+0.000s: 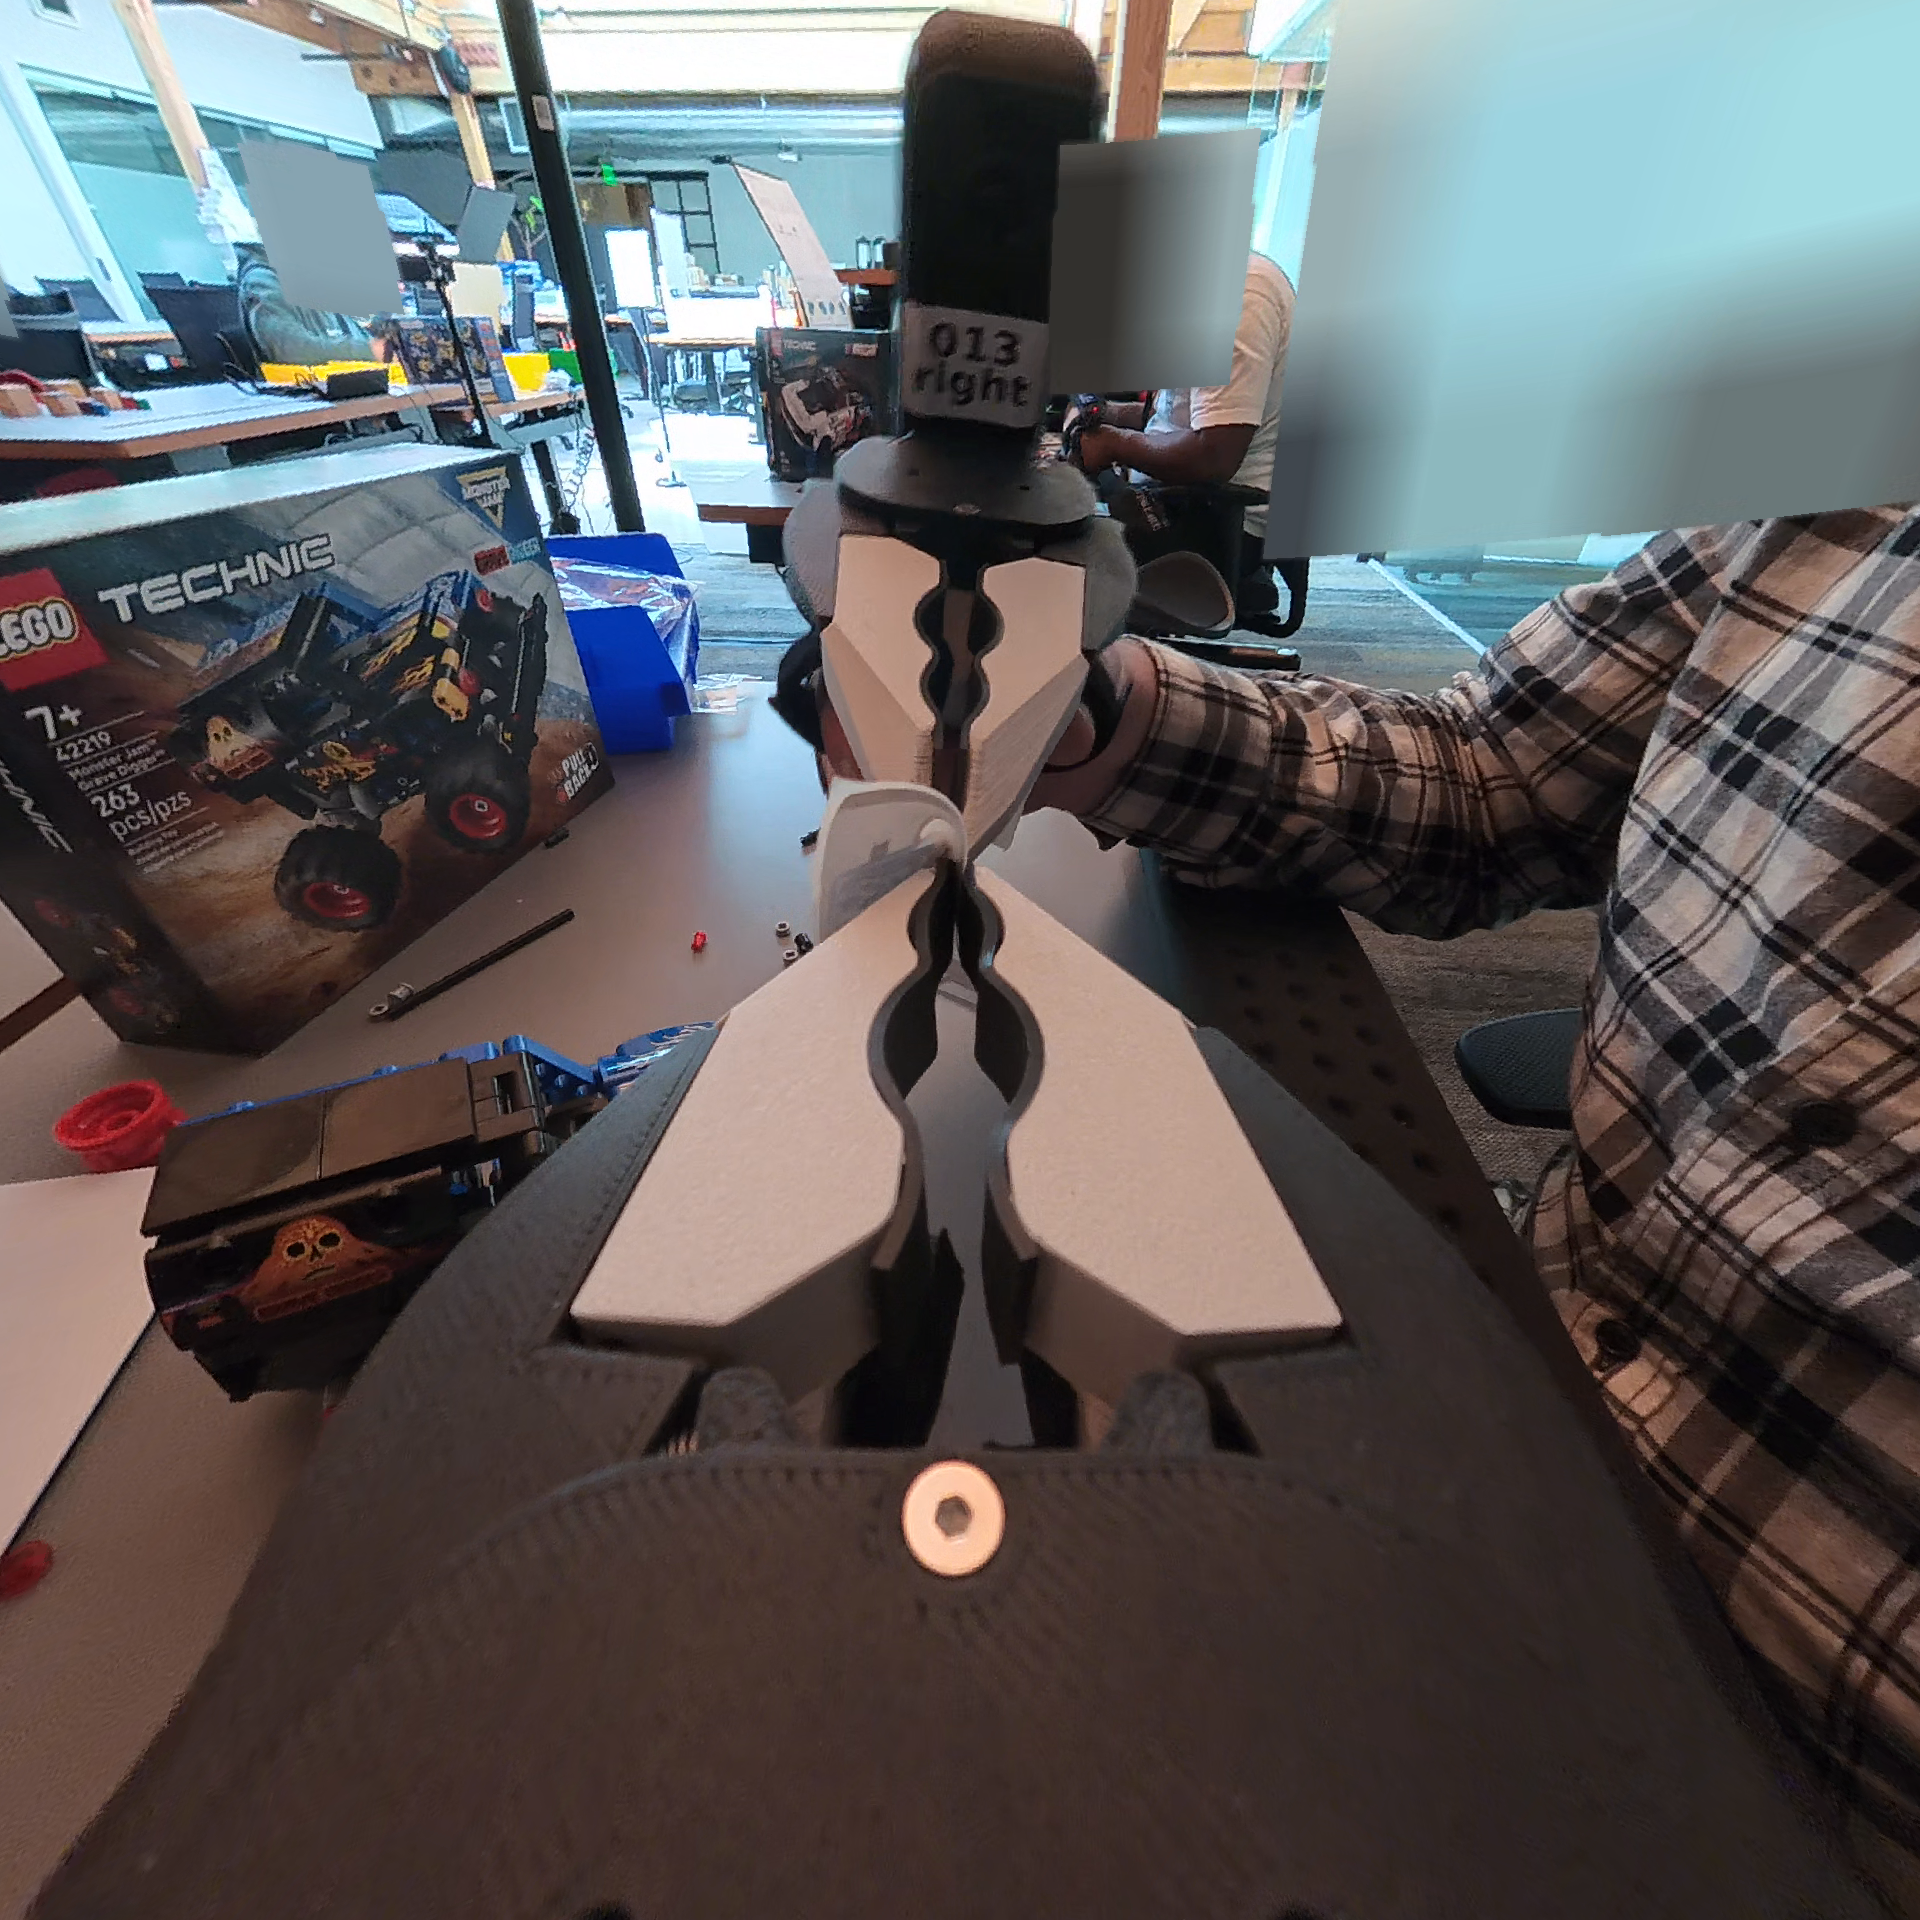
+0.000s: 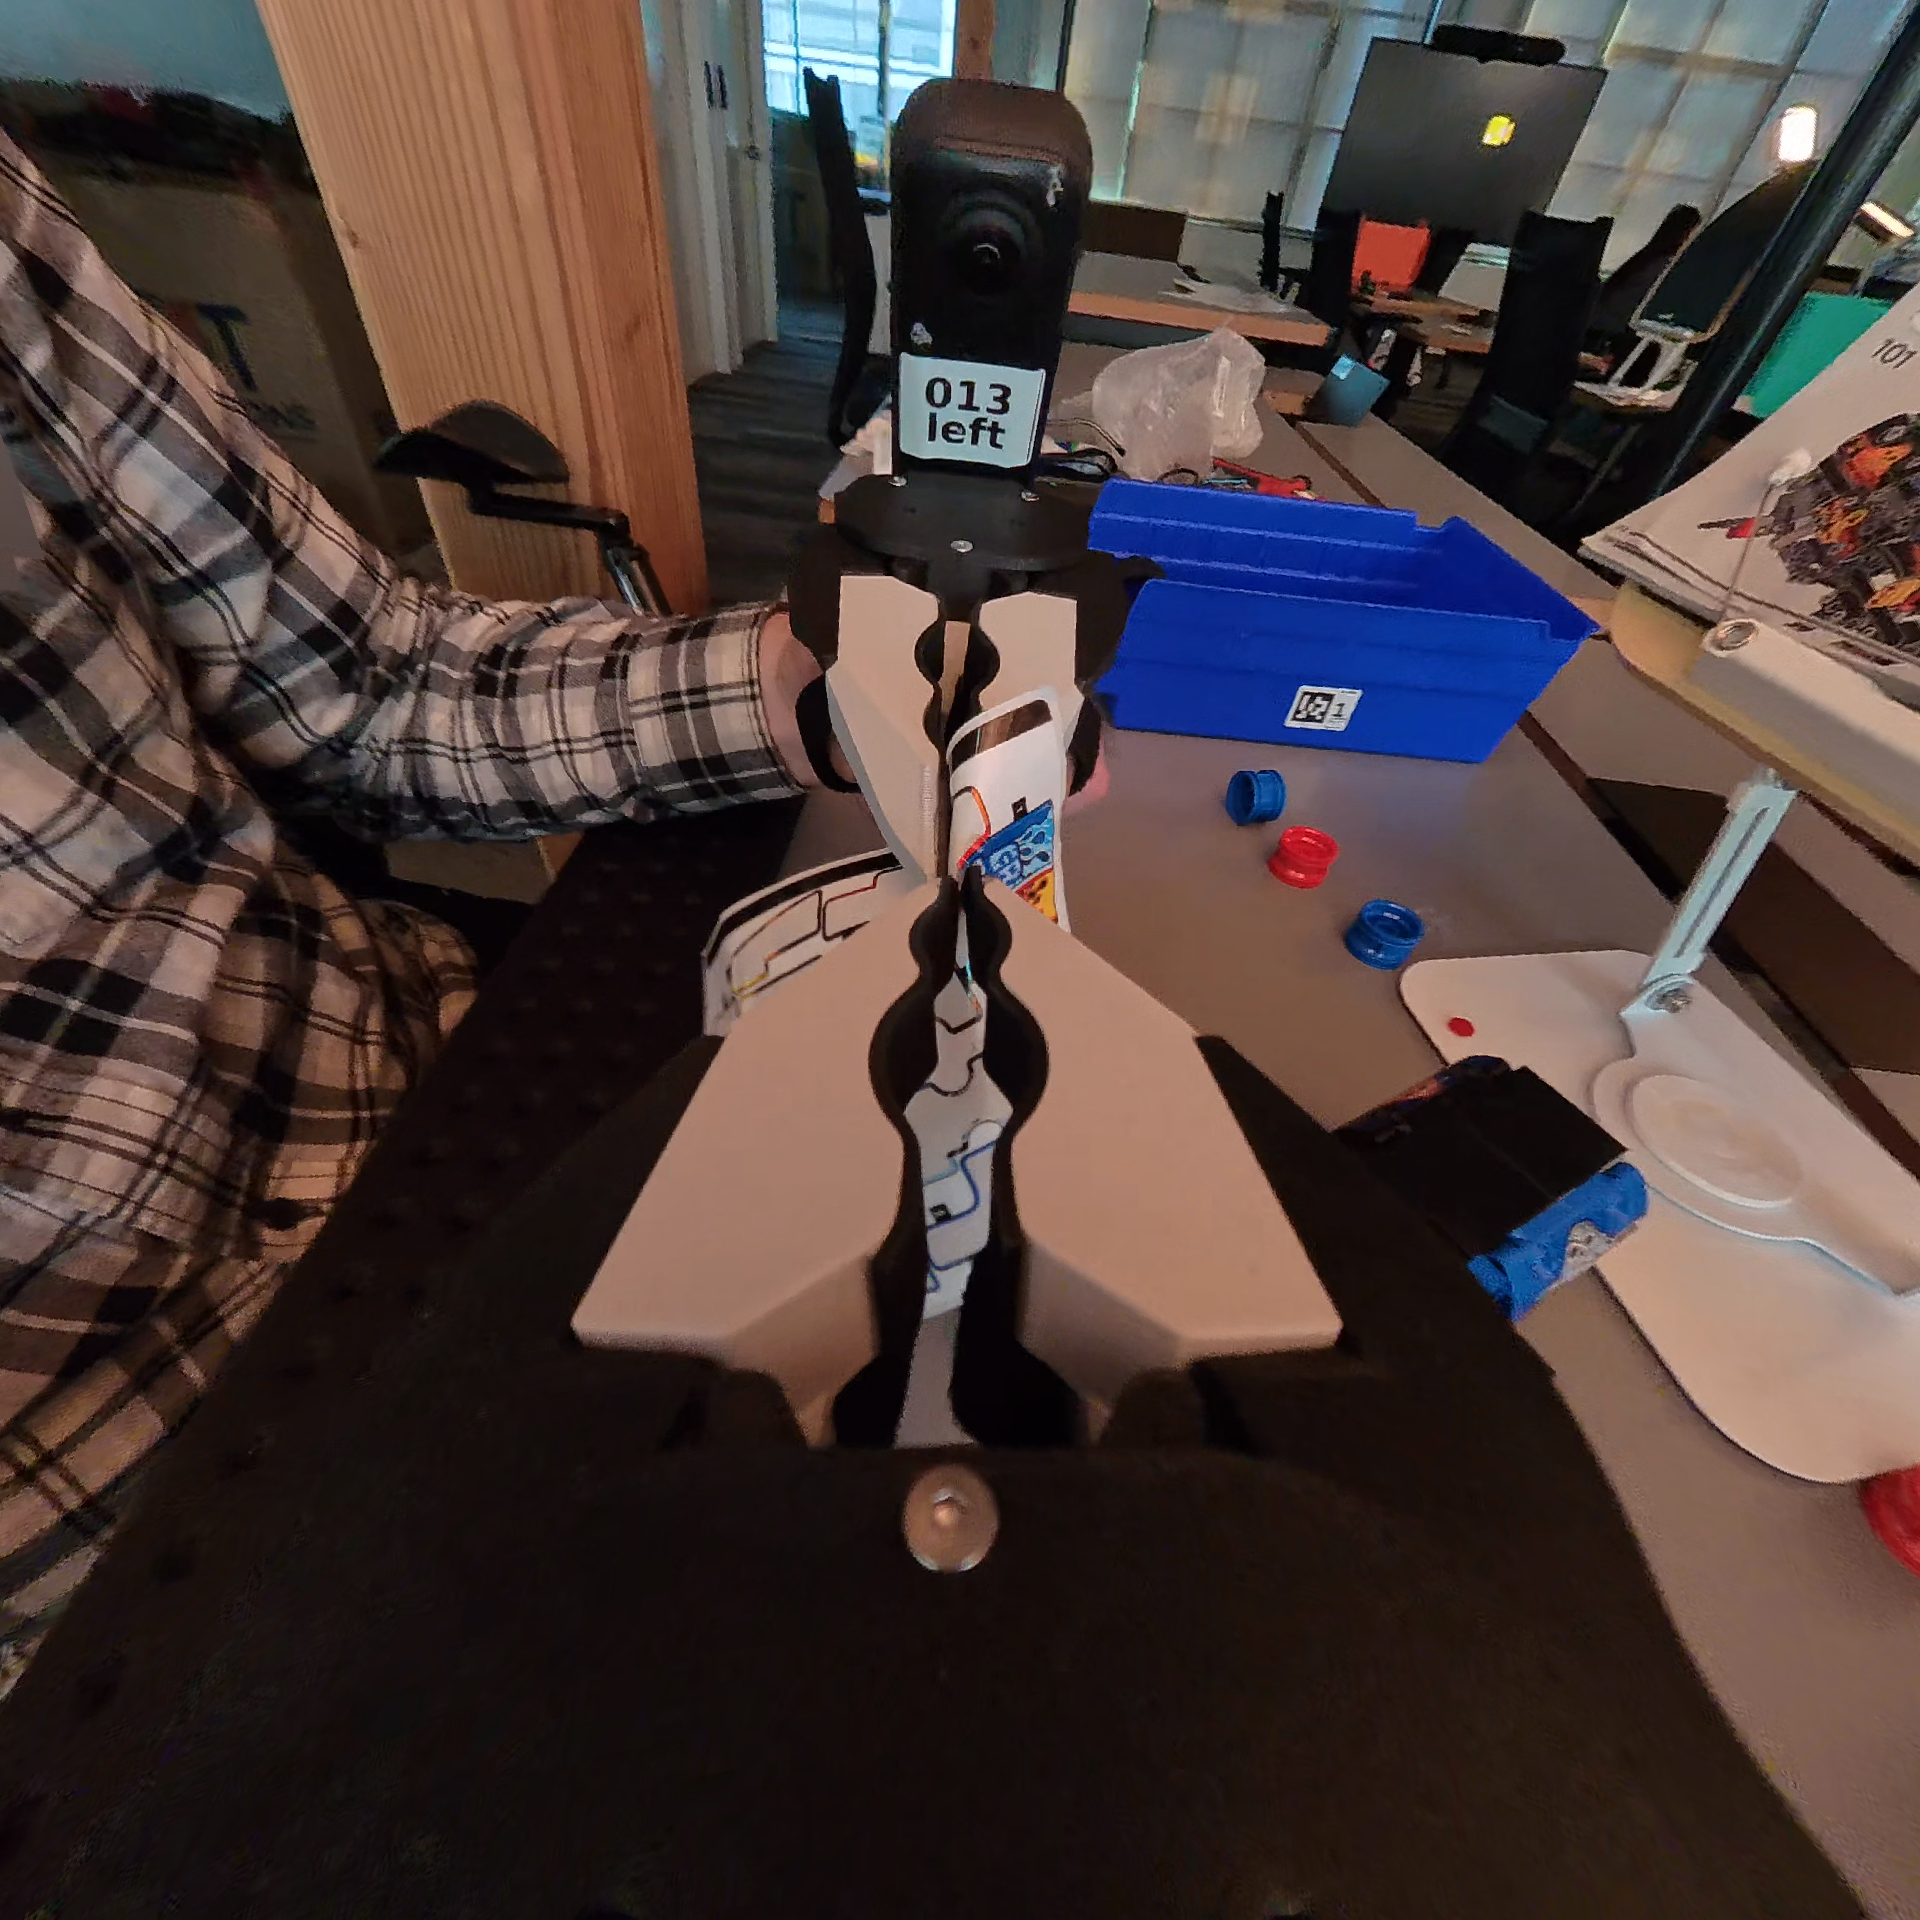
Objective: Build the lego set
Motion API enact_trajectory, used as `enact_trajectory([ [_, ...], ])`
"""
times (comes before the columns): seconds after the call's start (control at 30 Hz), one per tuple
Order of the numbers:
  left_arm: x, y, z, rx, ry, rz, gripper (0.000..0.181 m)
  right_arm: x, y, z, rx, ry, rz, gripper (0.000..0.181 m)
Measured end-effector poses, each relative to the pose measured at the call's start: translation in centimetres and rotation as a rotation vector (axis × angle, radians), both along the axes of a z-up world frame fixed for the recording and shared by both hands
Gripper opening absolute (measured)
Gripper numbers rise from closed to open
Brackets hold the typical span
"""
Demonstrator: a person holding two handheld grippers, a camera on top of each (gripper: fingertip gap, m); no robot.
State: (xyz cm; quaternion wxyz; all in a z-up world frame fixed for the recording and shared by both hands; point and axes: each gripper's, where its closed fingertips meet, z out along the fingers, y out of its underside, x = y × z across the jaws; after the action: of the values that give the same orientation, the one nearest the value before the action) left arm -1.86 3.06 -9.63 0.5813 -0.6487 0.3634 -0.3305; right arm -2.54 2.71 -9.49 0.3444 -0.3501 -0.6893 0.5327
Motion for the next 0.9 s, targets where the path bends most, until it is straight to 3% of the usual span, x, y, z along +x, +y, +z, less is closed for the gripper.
enact_trajectory([
  [0.5, 0.1, -0.3, -0.8, 0.07, 0.147, 0.023, 0.0, -0.1, -0.2, -0.6, -0.206, -0.068, 0.114, 0.0],
  [0.6, -0.2, -0.3, -1.0, 0.071, 0.173, 0.035, 0.0, -0.4, 1.0, -0.5, -0.273, -0.062, 0.098, 0.0],
  [0.7, 0.0, -0.2, -1.6, 0.052, 0.19, 0.022, 0.0, -0.7, 0.5, -1.4, -0.21, -0.106, 0.066, 0.0],
  [0.9, -1.4, 0.5, -1.4, 0.029, 0.149, 0.085, 0.0, -0.3, 2.8, -0.4, -0.205, -0.048, -0.03, 0.0],
])
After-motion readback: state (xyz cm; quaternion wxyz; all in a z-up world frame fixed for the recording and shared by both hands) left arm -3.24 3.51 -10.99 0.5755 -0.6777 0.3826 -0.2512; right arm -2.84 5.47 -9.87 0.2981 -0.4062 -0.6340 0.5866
